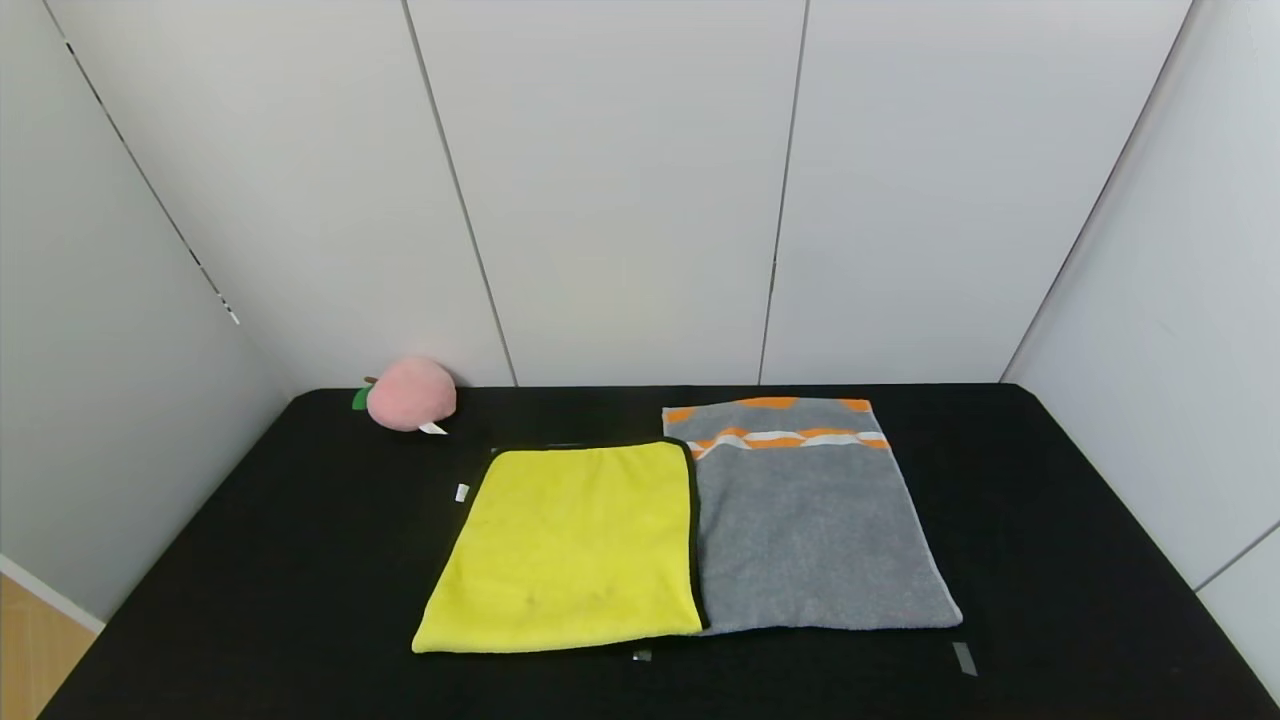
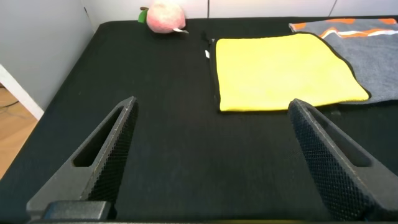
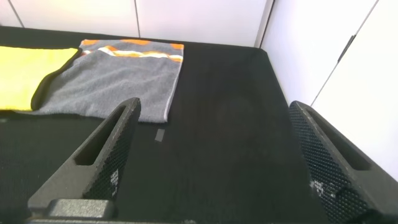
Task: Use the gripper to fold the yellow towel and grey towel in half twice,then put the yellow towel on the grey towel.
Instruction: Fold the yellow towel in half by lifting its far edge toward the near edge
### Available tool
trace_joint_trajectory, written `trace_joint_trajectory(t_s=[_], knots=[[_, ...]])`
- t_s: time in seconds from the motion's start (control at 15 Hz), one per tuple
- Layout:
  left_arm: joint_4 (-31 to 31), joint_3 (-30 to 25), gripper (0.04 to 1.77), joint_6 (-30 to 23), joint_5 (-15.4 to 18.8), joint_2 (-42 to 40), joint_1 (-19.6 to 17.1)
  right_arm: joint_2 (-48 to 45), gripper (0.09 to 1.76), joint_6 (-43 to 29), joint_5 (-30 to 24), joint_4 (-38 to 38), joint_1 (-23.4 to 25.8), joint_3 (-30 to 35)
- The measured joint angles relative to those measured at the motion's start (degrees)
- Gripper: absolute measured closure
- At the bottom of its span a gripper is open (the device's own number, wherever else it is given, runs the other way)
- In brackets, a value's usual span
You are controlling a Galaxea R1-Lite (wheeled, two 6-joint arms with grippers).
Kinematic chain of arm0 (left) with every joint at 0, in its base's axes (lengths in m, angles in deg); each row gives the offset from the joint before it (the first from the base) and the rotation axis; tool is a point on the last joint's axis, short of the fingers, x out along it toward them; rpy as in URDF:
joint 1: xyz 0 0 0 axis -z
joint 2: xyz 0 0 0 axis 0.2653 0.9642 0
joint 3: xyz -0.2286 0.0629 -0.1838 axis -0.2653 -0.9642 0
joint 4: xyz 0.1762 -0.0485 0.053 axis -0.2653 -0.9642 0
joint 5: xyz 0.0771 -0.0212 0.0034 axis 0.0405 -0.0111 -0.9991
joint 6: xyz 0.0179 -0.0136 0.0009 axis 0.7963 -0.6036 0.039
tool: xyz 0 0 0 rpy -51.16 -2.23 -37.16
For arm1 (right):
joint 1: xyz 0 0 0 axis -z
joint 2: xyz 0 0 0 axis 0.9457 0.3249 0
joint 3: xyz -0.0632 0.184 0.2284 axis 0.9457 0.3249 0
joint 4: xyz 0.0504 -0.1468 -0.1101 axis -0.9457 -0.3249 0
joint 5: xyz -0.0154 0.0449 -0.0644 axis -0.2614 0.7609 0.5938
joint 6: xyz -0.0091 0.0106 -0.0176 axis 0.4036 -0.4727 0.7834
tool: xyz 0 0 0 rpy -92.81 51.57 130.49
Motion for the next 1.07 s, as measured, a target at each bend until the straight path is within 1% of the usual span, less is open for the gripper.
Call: trace_joint_trajectory(t_s=[0.13, 0.33, 0.47, 0.6, 1.07], knots=[[-0.45, 1.0, 0.09, -0.02, 0.22, 0.0, 0.0, 0.0, 0.14, 0.13, -0.11, -0.11, 0.0, 0.0], [-4.19, 5.68, 0.09, -0.18, 0.76, 0.1, 0.02, 0.43, 0.14, 0.24, -0.94, -0.78, -0.05, -0.99], [-6.88, 9.13, 0.09, -0.16, 0.98, 0.4, 0.02, 2.02, 0.14, 0.24, -1.1, -0.71, -0.09, -3.9], [-7.23, 11.73, 0.09, -0.16, 1.0, 1.94, 0.02, 4.92, 0.14, 0.26, -1.13, -0.57, -0.18, -7.9], [-7.27, 12.21, 0.09, -0.16, 1.02, 2.39, 0.02, 5.45, 0.14, 0.24, -1.16, -0.56, -0.18, -8.53]])
